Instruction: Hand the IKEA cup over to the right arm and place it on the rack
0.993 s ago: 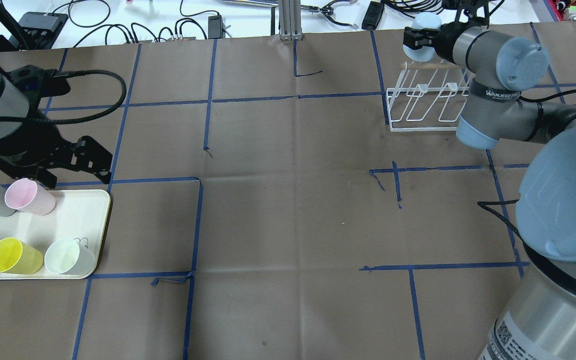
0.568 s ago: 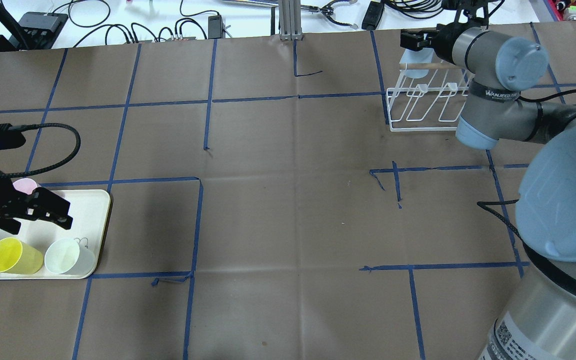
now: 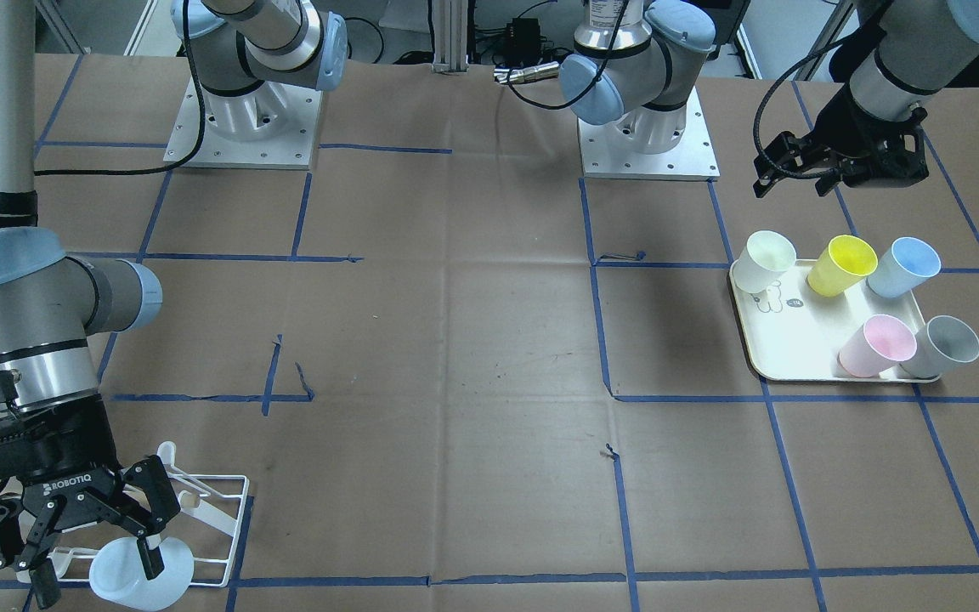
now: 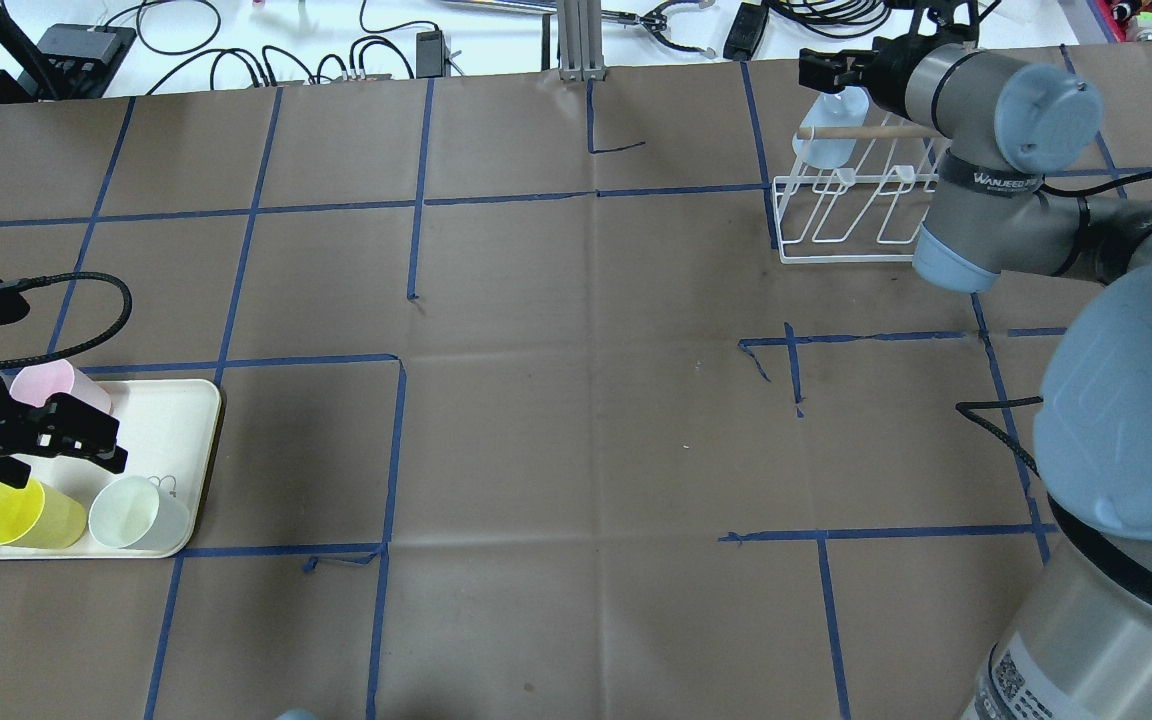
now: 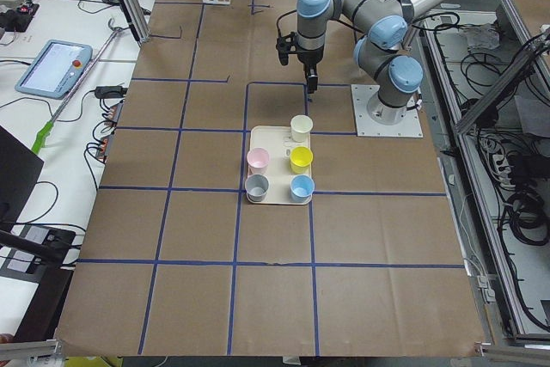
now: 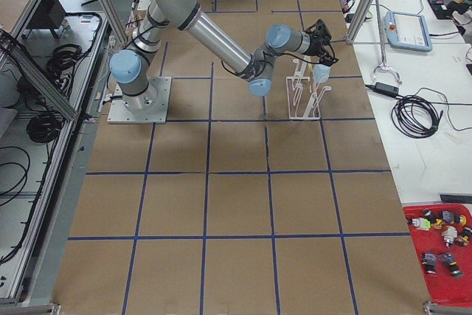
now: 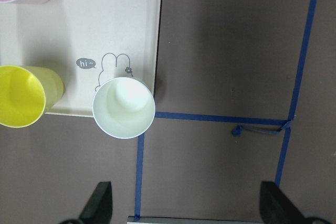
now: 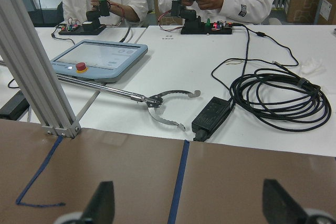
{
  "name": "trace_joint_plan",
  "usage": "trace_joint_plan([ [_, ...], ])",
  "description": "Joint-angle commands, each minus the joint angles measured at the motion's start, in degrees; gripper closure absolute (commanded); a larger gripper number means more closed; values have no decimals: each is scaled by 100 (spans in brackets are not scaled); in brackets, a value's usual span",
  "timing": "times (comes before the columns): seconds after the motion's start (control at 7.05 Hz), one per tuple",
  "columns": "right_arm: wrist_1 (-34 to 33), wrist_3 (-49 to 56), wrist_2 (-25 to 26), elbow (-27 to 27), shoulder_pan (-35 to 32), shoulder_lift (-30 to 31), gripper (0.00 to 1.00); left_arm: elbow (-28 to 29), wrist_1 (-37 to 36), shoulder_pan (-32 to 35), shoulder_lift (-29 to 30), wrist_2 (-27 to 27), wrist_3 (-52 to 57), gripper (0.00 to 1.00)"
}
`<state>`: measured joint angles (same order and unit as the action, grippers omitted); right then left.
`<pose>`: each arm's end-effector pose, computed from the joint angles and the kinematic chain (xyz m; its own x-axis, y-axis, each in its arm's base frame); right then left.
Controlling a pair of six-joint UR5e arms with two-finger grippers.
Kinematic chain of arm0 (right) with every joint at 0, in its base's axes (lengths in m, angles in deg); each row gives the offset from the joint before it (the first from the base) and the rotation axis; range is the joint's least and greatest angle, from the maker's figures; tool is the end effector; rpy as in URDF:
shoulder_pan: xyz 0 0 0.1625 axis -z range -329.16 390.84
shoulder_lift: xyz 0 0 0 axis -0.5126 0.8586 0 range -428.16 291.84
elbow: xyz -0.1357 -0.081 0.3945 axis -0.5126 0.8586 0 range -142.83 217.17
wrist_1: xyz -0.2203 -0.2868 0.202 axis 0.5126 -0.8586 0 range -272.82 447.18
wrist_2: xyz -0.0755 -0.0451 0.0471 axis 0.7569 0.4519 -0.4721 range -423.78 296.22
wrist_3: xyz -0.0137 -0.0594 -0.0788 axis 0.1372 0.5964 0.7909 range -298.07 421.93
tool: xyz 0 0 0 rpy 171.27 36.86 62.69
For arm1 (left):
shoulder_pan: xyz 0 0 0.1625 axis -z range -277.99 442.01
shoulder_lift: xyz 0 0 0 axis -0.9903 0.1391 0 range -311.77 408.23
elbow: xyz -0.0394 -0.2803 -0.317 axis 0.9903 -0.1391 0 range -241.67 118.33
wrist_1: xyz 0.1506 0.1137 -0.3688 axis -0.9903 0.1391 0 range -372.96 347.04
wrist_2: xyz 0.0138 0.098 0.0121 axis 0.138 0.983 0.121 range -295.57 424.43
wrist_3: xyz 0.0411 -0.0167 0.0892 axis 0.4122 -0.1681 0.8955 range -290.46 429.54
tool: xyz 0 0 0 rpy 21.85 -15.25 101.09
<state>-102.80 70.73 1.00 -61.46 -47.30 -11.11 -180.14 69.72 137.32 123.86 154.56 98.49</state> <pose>0.0376 -0.6757 0.2967 -0.9651 -0.2457 -0.0902 -0.0406 0.4809 -0.8758 0.0967 -0.3736 0.3680 -0.9932 -0.1026 0.0552 -0.0964 0.9899 0.1042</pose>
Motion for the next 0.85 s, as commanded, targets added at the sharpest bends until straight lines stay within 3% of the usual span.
trace_joint_plan([
  [0.0,370,-11,8,10,-8,418,0,-140,-480,-3,522,22,-4,2],
  [0.28,678,-64,17,-60,-122,1059,0,-876,-1425,-3,558,40,14,2],
  [0.57,918,-64,17,-418,-455,1674,0,-1300,-1876,-3,663,101,5,2],
  [0.71,918,-229,-44,-716,-570,1990,0,-1519,-2349,-3,829,450,-12,3],
])
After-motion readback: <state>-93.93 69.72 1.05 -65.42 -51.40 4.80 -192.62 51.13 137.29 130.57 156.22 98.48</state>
